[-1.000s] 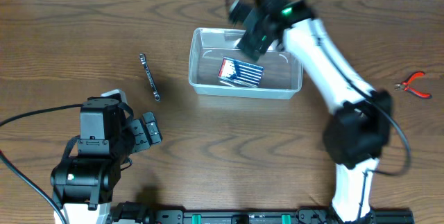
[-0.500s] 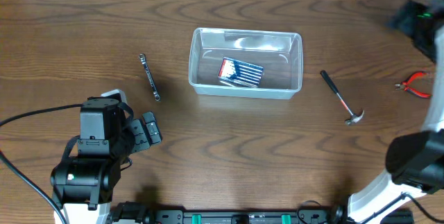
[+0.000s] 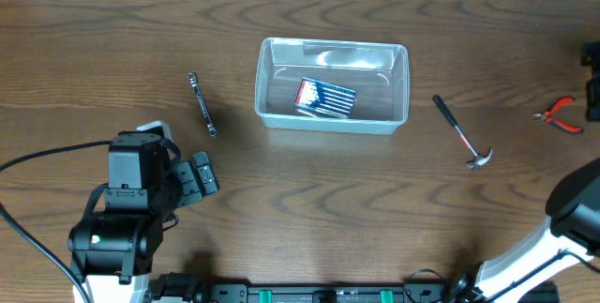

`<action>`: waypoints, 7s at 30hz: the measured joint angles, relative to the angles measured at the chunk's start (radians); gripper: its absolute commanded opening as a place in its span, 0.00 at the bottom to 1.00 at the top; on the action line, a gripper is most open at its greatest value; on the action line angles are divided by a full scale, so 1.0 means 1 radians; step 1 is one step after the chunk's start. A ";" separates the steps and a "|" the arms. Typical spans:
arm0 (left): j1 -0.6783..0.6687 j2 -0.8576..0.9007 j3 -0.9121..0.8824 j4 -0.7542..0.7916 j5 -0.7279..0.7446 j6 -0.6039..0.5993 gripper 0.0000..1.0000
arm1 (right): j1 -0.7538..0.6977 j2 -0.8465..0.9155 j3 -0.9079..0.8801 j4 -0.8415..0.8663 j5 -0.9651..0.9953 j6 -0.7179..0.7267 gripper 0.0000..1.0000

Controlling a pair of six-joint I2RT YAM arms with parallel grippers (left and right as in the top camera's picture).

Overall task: Pack container
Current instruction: 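Open the right gripper and lift it away from the container, then move the right gripper over the red-handled pliers, then lower the right gripper and grasp the pliers by the handles, then carry the pliers with the right gripper into the container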

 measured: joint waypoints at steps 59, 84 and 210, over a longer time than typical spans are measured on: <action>0.000 0.001 0.000 -0.003 0.000 -0.009 0.98 | -0.047 0.349 -0.008 0.186 -0.068 -0.173 0.99; 0.000 0.001 0.000 -0.003 0.000 -0.009 0.98 | 0.050 0.349 0.093 0.198 -0.022 -0.289 0.99; 0.000 0.001 0.000 -0.005 -0.026 -0.009 0.98 | 0.995 0.064 0.163 -0.013 -0.090 -1.498 0.01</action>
